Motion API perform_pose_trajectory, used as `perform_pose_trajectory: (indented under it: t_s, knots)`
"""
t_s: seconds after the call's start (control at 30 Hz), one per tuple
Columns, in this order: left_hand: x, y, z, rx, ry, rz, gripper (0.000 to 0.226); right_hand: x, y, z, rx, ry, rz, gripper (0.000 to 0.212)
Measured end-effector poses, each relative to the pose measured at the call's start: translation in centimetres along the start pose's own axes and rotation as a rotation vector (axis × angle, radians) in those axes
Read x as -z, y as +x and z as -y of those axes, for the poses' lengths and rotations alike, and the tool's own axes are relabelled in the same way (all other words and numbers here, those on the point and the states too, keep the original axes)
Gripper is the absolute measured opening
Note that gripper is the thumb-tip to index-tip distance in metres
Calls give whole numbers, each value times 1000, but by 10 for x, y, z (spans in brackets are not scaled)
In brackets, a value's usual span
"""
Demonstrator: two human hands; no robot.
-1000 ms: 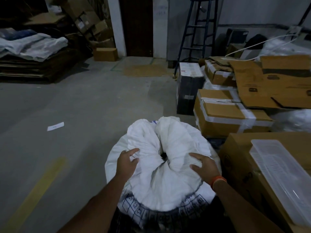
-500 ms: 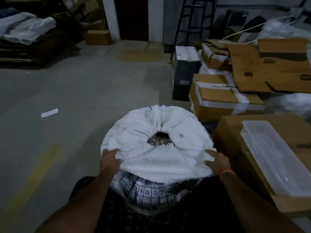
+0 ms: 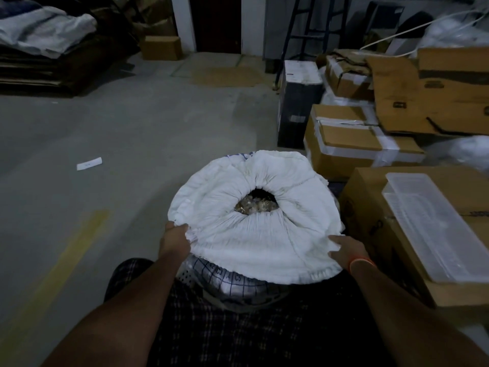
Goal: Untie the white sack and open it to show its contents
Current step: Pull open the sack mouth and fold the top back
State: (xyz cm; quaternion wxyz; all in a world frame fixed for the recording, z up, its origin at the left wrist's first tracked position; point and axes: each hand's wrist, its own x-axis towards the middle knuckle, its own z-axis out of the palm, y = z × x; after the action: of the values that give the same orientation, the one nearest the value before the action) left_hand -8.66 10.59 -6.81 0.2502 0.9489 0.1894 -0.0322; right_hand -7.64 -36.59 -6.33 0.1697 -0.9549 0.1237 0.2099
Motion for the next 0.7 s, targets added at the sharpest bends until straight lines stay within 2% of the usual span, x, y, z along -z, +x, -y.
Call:
perform_pose_trajectory:
  t_s: [0.3, 0.43, 0.5, 0.57, 0.63, 0.7]
  knots:
    - [4, -3, -11, -67, 90, 13, 55, -2, 0, -7, 2, 11, -5, 67]
    - [-3, -6, -5, -110, 185, -22, 59, -5, -5, 2, -38, -5, 46, 79]
    - [-3, -13, -8, -240, 306, -136, 59, -8, -19, 15, -43, -115, -16, 91]
    - [-2, -27, -20, -508, 348, -177, 68, -9, -41, 33, 70, -221, -172, 103]
    - [-9, -40, -27, -810, 359, -69, 83, -17, -62, 52, 320, -289, -259, 111]
    - [-24, -51, -30, -969, 447, 129, 107, -38, -74, 66, 574, -378, -236, 119]
